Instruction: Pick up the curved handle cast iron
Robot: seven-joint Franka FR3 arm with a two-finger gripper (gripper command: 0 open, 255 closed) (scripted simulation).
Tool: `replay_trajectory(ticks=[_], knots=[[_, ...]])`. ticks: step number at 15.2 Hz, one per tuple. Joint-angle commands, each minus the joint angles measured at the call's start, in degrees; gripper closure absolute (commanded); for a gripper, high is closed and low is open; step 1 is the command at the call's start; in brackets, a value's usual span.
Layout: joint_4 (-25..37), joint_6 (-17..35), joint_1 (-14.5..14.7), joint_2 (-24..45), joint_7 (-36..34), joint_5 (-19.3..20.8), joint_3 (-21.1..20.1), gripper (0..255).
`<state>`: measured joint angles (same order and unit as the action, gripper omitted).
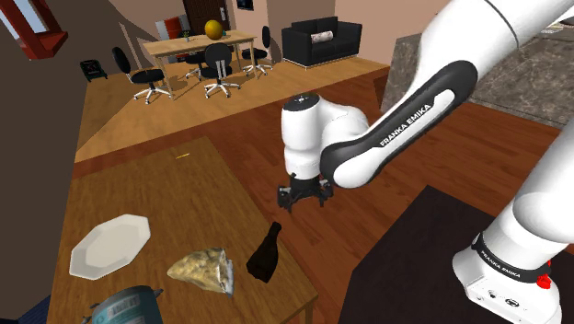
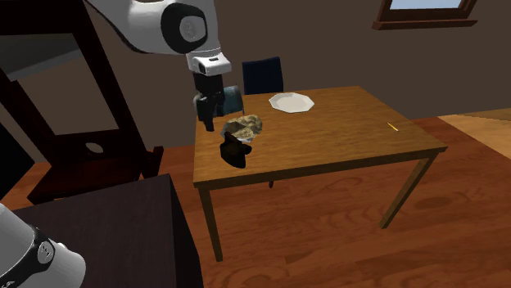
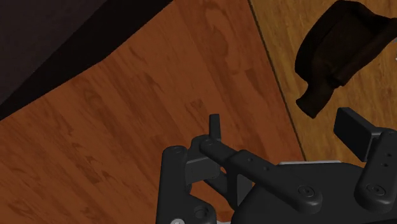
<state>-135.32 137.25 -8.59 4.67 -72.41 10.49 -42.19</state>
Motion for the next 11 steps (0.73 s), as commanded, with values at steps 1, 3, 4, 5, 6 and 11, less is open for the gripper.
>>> replay_trajectory(ticks=[1,3,4,5,6,11], knots=[[3.61,0.33,1.92,6.85,-9.22,7.19,0.78,0],[7.5,0.03,5.11,12.72,-15.73,12.26,3.42,0],[9.54,-0.2,6.72,15.47,-18.53,14.29,4.77,0],[11.63,-0.46,8.38,18.08,-21.02,15.95,6.17,0],[13.79,-0.74,9.99,20.61,-23.25,17.34,7.54,0],[25.52,-2.52,17.02,32.55,-31.66,21.32,13.4,0]])
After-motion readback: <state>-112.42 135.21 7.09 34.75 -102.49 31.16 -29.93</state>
